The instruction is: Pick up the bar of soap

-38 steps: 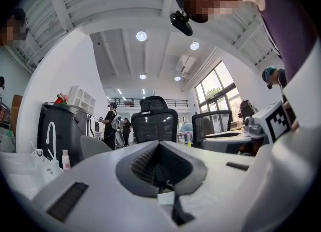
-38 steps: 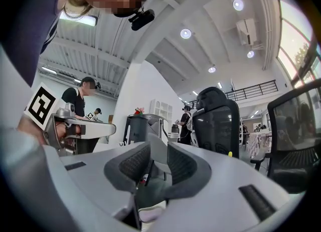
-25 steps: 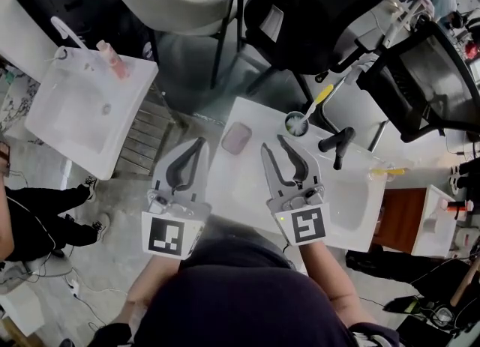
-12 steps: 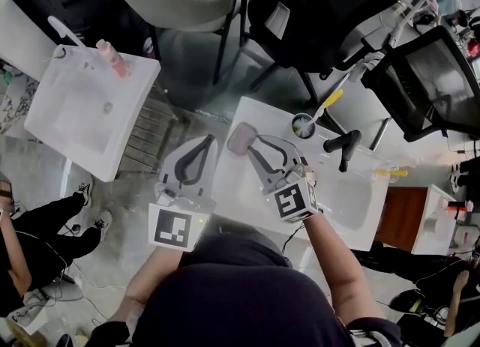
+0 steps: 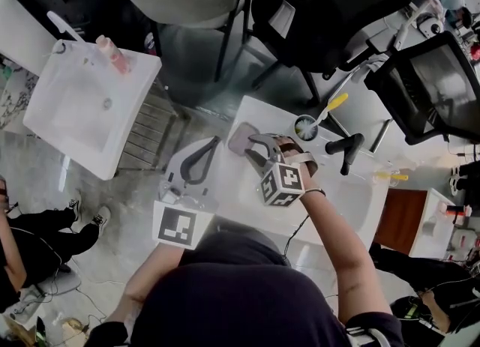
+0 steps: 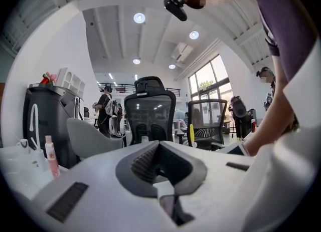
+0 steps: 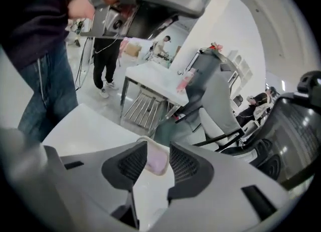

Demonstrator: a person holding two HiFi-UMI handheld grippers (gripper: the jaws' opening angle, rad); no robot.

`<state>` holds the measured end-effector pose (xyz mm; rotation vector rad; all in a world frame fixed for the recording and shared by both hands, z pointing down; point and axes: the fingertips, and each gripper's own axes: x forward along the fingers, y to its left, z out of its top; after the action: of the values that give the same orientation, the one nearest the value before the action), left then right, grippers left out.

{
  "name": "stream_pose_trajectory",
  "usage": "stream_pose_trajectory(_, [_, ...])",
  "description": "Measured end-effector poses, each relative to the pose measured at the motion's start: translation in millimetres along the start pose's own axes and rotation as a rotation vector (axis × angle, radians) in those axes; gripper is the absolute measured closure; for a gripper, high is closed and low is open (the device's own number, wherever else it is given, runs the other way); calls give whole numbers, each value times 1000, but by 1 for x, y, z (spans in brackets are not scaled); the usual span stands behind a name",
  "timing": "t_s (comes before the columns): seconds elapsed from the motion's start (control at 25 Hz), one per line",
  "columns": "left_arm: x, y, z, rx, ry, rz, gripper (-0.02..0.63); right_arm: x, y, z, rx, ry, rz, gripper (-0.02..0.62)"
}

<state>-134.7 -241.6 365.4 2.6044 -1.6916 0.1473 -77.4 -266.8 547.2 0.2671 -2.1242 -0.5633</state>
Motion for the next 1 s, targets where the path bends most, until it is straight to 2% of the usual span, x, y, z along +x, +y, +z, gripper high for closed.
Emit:
stream_pose_trajectory(0.24, [1, 5, -1, -5, 1, 13, 606, 20, 12, -12, -198, 111, 116, 436])
stream_pose_trajectory(0.4, [1, 9, -5, -18, 9, 20, 606, 33, 11, -24, -322, 177, 144, 431])
stream_pose_trajectory(0.76, [0, 24, -9, -27, 23, 57, 606, 52, 13, -32, -600, 223, 270, 419])
stream_pose_trajectory(1.0, [0, 30, -11, -28, 28, 77, 606, 64, 21, -38, -724, 233, 363, 413])
